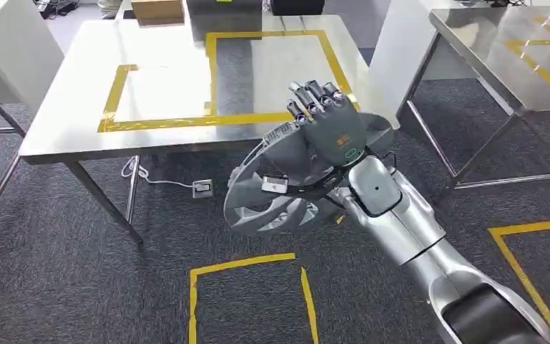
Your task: Take the parts from the cabinet and place them on the table.
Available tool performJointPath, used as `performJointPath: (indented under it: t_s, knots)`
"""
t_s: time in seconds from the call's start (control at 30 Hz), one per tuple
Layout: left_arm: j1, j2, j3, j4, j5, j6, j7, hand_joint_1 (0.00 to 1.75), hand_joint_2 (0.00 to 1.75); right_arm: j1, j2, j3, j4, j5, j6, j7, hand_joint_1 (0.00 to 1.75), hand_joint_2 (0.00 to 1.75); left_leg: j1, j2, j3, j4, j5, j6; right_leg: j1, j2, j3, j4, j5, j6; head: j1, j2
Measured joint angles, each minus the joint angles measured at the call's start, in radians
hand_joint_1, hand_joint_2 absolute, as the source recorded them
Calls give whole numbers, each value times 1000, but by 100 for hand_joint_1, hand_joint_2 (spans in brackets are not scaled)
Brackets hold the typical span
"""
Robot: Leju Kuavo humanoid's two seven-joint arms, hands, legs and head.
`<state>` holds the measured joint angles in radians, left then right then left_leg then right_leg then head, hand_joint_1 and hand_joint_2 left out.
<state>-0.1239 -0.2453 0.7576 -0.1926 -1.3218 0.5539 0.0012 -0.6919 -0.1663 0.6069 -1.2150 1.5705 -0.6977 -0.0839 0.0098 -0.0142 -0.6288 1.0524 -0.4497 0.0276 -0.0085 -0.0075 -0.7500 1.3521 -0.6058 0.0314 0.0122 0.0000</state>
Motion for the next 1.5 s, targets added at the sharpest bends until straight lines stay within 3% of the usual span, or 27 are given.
performJointPath:
  t_s: [0.07, 0.13, 0.2, 0.27, 0.33, 0.43, 0.5, 0.53, 0.6, 0.63, 0.7, 0.77, 0.8, 0.83, 0.87, 0.93, 0.97, 1.03, 1.1, 1.17, 1.2, 1.23, 1.27, 1.3, 1.33, 1.4, 1.5]
  knots:
    - [0, 0, 0, 0, 0, -5, -3, 0, 175, 2, 0, 0, 0, 0, 0, -5, 175, 175, -1, -13, 1, 1, 0, 0, 1, 1, 27, -72, 59, -9, 0, 0]
    - [-3, -2, 0, 0, 0, -11, -3, 0, 175, -1, 0, 0, 0, 0, 0, -7, 175, 175, -2, -23, 5, 1, -1, -1, 4, 6, 120, -264, 152, -26, 0, 0]
    - [-5, -3, 0, 0, 0, -16, -3, 0, 175, -4, 0, 0, 0, -2, 0, -8, 175, 175, -4, -28, 1, 2, 1, -13, 14, 12, 142, -323, 147, -30, 0, 0]
    - [-3, -3, 0, 0, 2, -21, -1, 0, 175, -3, 2, 0, 0, -1, 0, -12, 175, 175, -5, -27, 0, 1, 0, -10, 10, 12, 147, -327, 151, -10, -2, 0]
    - [-4, -2, 0, 0, 9, -27, -3, 0, 175, -3, 2, 0, -1, -1, 0, -20, 175, 175, -7, -25, 0, 1, -2, -12, 6, 14, 148, -337, 154, -13, -1, 0]
    - [-5, 0, 1, -1, 16, -29, -13, 0, 175, 3, 2, -4, -7, -5, -1, -40, 175, 175, -9, -25, 40, -75, 6, 13, 5, 13, 162, -321, 200, -2, -4, 0]
    - [-4, 1, 2, -2, 23, -27, -14, 0, 175, 2, 2, -8, -10, -11, -3, -55, 175, 175, 2, -21, 84, -100, 16, 13, 3, 15, 142, -296, 167, -7, 3, 0]
    - [-7, 2, 2, -2, 24, -27, -15, 0, 175, -4, 3, -10, -11, -11, -4, -62, 175, 175, 6, -20, 85, -100, 15, 12, -1, 16, 106, -238, 132, 2, 3, 0]
    - [-9, 1, 2, -2, 27, -27, -19, 0, 175, 1, 3, -12, -11, -11, -3, -67, 175, 175, 16, -19, 88, -100, 9, -1, -14, 15, 26, -106, 73, 24, 7, 0]
    - [-5, 1, 2, -2, 30, -27, -19, 0, 175, 6, 3, -12, -11, -10, -3, -72, 175, 175, 24, -20, 90, -98, 5, -12, -22, 15, 3, -77, 71, 34, 7, 0]
    - [0, 1, 2, -1, 32, -27, -19, 0, 175, 11, 3, -13, -11, -10, -3, -78, 175, 175, 47, -21, 97, -90, -9, -38, -45, 12, 30, -162, 136, 60, 8, 0]
    - [-2, 2, 3, -1, 32, -27, -19, 0, 175, 9, 3, -17, -11, -11, -3, -81, 175, 175, 70, -22, 100, -59, -35, -76, -75, 12, 115, -345, 227, 97, 10, 0]
    - [-3, 8, 3, -3, 32, -27, -19, 0, 175, 11, 4, -19, -10, -11, -3, -81, 175, 175, 67, -22, 94, -53, -45, -94, -59, 32, 105, -324, 185, 98, 13, 0]
    - [-5, 6, 3, -3, 32, -26, -19, 0, 175, 10, 6, -20, -10, -12, -5, -86, 175, 175, 68, -21, 90, -43, -57, -104, -58, 22, 101, -317, 145, 50, 21, 0]
    - [-4, 4, 3, -3, 32, -26, -19, 0, 175, 17, 7, -23, -10, -11, -3, -90, 175, 175, 69, -20, 88, -44, -65, -114, -57, 21, 103, -310, 164, 32, 15, 0]
    - [-1, 3, 3, -2, 32, -26, -19, 0, 175, 21, 8, -29, -10, -11, -2, -94, 175, 175, 71, -21, 106, -40, -59, -126, -57, 21, 109, -289, 146, 4, 9, 0]
    - [-3, 3, 3, -2, 32, -26, -19, 0, 175, 22, 11, -30, -11, -11, -3, -95, 175, 175, 74, -11, 85, -6, -43, -126, -53, 23, 119, -291, 139, -8, 4, 0]
    - [-10, 3, 3, -3, 32, -24, -19, 0, 175, 17, 11, -32, -11, -12, -3, -96, 175, 175, 65, 13, -10, 142, -26, -114, -44, 19, 145, -297, 122, -21, 2, 0]
    - [-8, 3, 3, -2, 33, -24, -19, 0, 175, 19, 11, -32, -11, -12, -3, -98, 175, 175, 46, 14, -115, 265, -93, -100, -32, 16, 176, -305, 102, -31, 1, 0]
    - [-2, 3, 3, -2, 33, -24, -19, 0, 175, 20, 11, -32, -11, -13, -3, -101, 175, 175, 27, 14, -163, 275, -143, -77, -20, 16, 210, -308, 76, -40, 1, 0]
    - [-1, 3, 3, -2, 33, -24, -19, 0, 175, 20, 11, -32, -11, -13, -3, -101, 175, 175, 17, 13, -165, 234, -136, -63, -15, 16, 233, -309, 64, -43, 1, 0]
    - [-2, 3, 3, -2, 33, -24, -19, 0, 175, 19, 11, -32, -11, -15, -3, -102, 175, 175, 7, 12, -156, 167, -104, -44, -7, 18, 258, -308, 48, -44, 1, 0]
    - [-2, 3, 3, -2, 32, -24, -19, 0, 175, 17, 13, -32, -11, -14, -3, -102, 175, 175, -2, 8, -147, 101, -35, -29, -2, 22, 280, -309, 32, -42, 0, 0]
    - [0, 5, 3, -2, 29, -23, -19, 0, 175, 16, 14, -32, -10, -14, -2, -102, 175, 175, -13, 8, -139, 26, 102, -9, -2, 16, 289, -312, 14, -43, 1, 0]
    - [2, 8, 3, -1, 24, -23, -18, 0, 175, 12, 17, -32, -5, -14, -3, -103, 175, 175, -29, -1, -150, -15, 149, -3, 9, 28, 310, -299, -3, -37, -1, 0]
    - [2, 5, 3, 1, 18, -23, -18, 0, 175, 9, 24, -32, -3, -11, -1, -105, 175, 175, -23, -7, -135, 17, 126, -12, 15, 33, 319, -313, -36, -34, -2, 0]
    - [-8, 1, 3, 0, 11, -23, -19, 0, 175, -1, 21, -45, -3, -12, -3, -105, 175, 175, -16, -9, -123, 9, 109, 6, 10, 23, 328, -299, -56, -18, 5, 0]
